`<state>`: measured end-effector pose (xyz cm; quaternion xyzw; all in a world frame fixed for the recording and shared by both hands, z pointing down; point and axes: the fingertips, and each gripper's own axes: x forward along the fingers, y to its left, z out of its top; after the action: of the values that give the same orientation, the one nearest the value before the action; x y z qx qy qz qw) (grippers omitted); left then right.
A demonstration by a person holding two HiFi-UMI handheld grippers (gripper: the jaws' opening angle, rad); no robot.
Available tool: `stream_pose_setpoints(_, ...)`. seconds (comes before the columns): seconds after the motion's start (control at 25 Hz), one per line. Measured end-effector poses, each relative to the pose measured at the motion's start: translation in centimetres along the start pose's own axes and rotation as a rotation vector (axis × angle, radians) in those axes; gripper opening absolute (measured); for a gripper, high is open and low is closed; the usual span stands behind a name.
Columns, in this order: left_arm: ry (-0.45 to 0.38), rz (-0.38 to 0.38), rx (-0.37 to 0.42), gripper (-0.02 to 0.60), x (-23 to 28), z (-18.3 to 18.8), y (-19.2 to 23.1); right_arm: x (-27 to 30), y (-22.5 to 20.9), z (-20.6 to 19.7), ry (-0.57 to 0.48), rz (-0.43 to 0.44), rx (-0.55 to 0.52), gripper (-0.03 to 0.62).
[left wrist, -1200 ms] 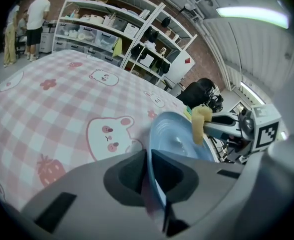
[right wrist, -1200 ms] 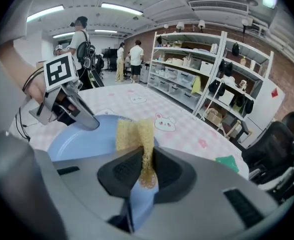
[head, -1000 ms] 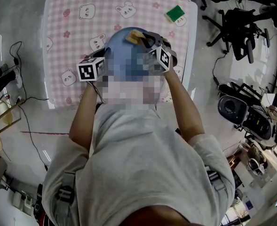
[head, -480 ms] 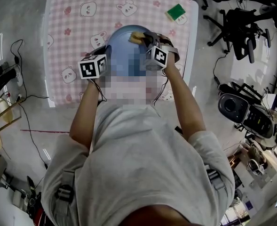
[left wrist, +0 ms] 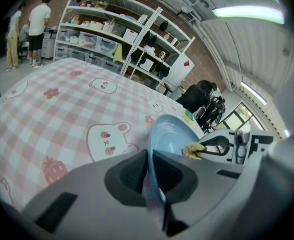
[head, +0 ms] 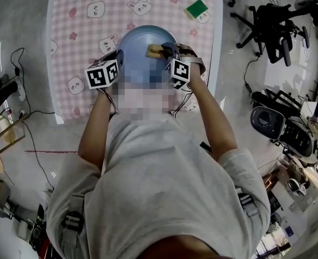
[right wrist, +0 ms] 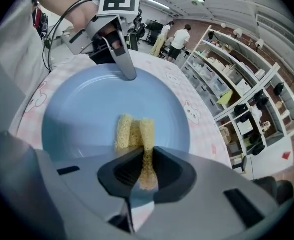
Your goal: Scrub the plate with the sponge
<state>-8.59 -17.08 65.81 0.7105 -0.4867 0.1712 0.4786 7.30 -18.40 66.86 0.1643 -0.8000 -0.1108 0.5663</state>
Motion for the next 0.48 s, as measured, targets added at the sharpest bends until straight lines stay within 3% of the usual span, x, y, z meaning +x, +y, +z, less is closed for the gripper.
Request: stream_pose_setpoints(0.48,-0.009,0.012,-0.015,0.029,-0.1,-0.4,0.3,-1.7,5.4,0.1,0.003,0.111,-0.039,0.057)
